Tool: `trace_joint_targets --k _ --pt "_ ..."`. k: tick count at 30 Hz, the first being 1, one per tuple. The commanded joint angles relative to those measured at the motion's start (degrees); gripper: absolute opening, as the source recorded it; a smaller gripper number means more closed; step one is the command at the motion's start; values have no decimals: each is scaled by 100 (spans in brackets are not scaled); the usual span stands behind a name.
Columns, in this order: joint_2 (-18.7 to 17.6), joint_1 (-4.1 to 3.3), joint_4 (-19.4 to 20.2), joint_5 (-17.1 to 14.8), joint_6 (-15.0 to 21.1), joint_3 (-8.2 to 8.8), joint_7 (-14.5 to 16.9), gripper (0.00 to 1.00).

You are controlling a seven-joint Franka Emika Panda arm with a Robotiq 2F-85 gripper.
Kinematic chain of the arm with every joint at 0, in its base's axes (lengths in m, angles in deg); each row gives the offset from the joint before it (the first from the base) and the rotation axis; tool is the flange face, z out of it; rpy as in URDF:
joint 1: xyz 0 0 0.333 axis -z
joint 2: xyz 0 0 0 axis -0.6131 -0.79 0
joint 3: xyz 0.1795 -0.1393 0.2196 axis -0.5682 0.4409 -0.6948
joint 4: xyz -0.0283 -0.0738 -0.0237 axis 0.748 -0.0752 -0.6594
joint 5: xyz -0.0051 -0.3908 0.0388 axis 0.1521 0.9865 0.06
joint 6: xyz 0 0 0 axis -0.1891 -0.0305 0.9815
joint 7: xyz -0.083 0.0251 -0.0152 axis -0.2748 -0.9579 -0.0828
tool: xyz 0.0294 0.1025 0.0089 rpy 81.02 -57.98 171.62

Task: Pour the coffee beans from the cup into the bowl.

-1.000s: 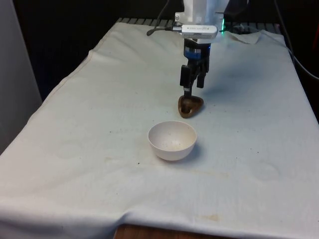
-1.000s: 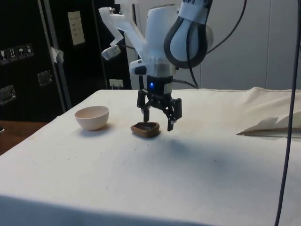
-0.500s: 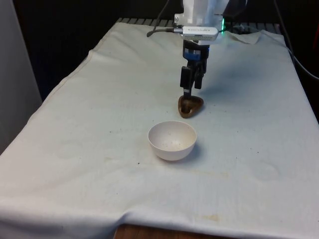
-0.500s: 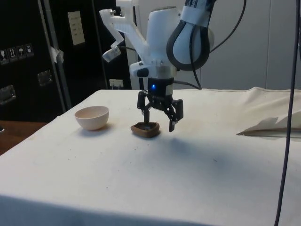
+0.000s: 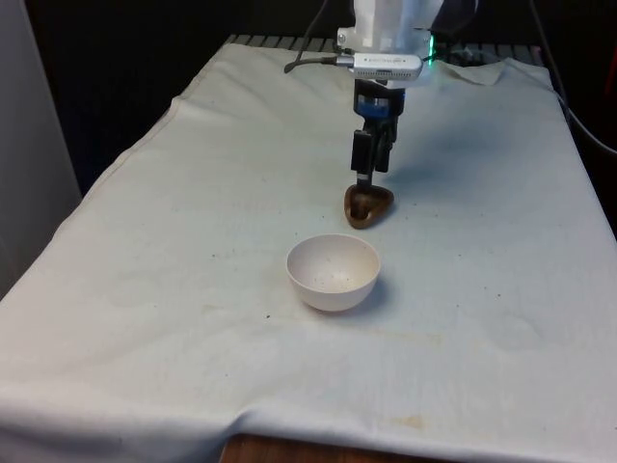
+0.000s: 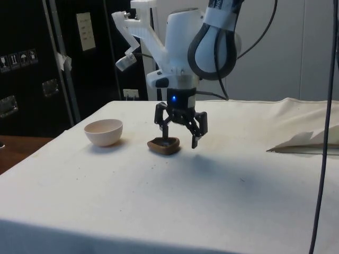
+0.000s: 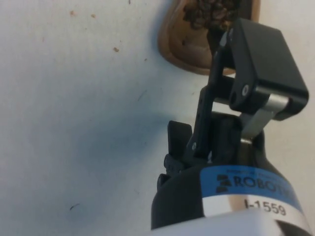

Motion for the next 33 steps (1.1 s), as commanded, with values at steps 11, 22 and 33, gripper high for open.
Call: trace_joint_targets --k 11,22,33 --pt "-52 -92 17 223 29 109 -17 100" --pt "-69 -6 -23 120 -63 34 115 100" --pt "-52 -120 -6 258 -69 97 46 100"
